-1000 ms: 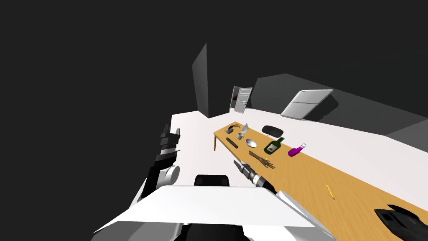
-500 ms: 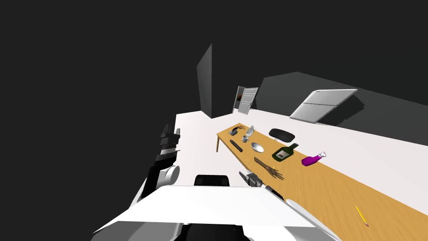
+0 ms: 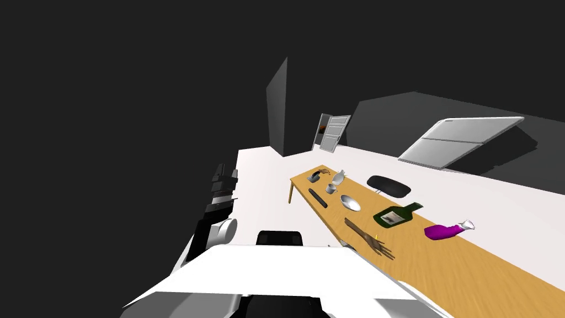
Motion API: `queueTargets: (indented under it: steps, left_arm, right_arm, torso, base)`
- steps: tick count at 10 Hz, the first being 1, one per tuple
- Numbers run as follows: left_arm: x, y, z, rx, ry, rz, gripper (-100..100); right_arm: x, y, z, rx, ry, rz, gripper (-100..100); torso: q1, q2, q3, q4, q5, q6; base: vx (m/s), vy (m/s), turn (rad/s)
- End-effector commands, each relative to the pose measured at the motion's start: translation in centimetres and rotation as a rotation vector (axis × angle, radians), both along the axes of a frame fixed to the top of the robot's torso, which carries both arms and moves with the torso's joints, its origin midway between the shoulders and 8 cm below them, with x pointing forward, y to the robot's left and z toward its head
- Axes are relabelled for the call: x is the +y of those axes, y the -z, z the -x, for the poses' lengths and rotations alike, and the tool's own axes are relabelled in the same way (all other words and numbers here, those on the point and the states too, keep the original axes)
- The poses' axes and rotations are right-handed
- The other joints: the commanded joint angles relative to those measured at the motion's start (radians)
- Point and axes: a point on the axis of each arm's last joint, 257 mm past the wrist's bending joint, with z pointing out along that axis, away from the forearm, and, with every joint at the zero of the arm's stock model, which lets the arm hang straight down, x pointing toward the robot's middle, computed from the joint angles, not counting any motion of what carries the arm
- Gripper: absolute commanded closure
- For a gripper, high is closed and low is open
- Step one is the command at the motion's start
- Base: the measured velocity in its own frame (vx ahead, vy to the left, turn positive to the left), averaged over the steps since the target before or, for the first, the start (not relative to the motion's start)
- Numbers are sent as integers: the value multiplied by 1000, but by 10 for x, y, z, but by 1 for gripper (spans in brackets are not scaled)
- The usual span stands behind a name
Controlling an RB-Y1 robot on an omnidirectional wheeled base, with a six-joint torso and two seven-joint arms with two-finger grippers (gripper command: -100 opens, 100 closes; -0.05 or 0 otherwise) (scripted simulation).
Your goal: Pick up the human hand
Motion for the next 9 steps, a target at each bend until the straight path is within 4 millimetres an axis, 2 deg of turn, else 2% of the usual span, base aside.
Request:
queueTargets:
  steps: [1,4,5,8,9]
  left_arm:
    - [0,0,0,0,0,0,0]
    - [0,0,0,0,0,0,0]
    - [0,0,0,0,0,0,0]
    - [0,0,0,0,0,0,0]
    - [0,0,0,0,0,0,0]
  right_arm:
    - [-27,12,28,59,-27,81,-100]
    - [-92,28,85,184,-85,262,-100]
    - [-92,28,85,184,-85,262,-100]
    - [-148,30,133,289,-135,405,-100]
    - [-148,30,133,289,-135,405,-100]
  torso:
    - [0,0,0,0,0,0]
    - [-1,-3,-2,-1,0,-1]
    - [-1,-3,-2,-1,0,0]
    - [-2,-1,0,0,0,0]
    - [-2,-1,-1,0,0,0]
  base:
    - [68,6,108]
    - [121,-11,167]
    - [78,-24,57]
    - [86,-32,128]
    - [67,-29,45]
